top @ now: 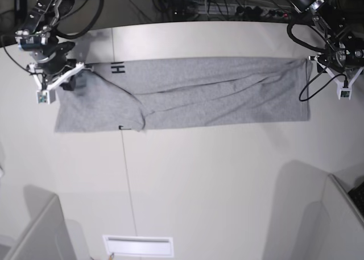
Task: Fold the T-shirt properly
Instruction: 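Open both grippers and move them to the strip's two ends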
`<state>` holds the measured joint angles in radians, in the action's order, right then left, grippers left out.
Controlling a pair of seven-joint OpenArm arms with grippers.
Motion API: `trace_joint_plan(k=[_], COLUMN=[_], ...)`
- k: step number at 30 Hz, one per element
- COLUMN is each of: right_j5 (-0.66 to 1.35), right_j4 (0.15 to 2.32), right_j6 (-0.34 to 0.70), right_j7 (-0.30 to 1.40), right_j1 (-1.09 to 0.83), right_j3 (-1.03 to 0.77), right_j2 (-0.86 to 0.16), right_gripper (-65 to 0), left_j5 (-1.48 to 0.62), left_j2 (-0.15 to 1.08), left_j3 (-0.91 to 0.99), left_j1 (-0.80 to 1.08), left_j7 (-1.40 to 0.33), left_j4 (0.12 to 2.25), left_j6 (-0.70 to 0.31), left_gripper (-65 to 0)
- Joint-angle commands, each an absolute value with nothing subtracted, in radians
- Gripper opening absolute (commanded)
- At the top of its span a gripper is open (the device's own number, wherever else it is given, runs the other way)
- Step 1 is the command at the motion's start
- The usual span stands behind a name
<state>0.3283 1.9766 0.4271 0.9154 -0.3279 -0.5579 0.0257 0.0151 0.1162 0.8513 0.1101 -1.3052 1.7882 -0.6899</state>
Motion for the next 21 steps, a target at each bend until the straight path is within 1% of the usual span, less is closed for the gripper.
trace_joint_plan(k=[1,8,13,21], right_j5=[0.337,0.337,0.337,0.337], right_j4=[1.989,1.991,1.989,1.989], right_j6=[0.426,0.426,0.426,0.426], right_j7=[0.897,0.897,0.903,0.905], right_j1=[-0.337,-0.394,-0.398,-0.420], right_j3=[-0.562,-0.556,-0.555,-0.555], right_j2=[0.033,0.071,0.096,0.099], right_gripper=[-65.0,-65.0,-65.0,-65.0], left_j5=[0.007,-0.166,-0.183,-0.185], left_j2=[0.131,0.137,0.133,0.133], left_j3=[0.855,0.854,0.854,0.852], left_j1=[0.105,0.160,0.179,0.174], left_j7=[-1.302,-1.302,-1.302,-1.302], left_j4=[1.810,1.817,1.816,1.816], left_j6=[-0.698,-0.698,-0.698,-0.698], left_gripper=[-26.0,-26.0,-26.0,-26.0])
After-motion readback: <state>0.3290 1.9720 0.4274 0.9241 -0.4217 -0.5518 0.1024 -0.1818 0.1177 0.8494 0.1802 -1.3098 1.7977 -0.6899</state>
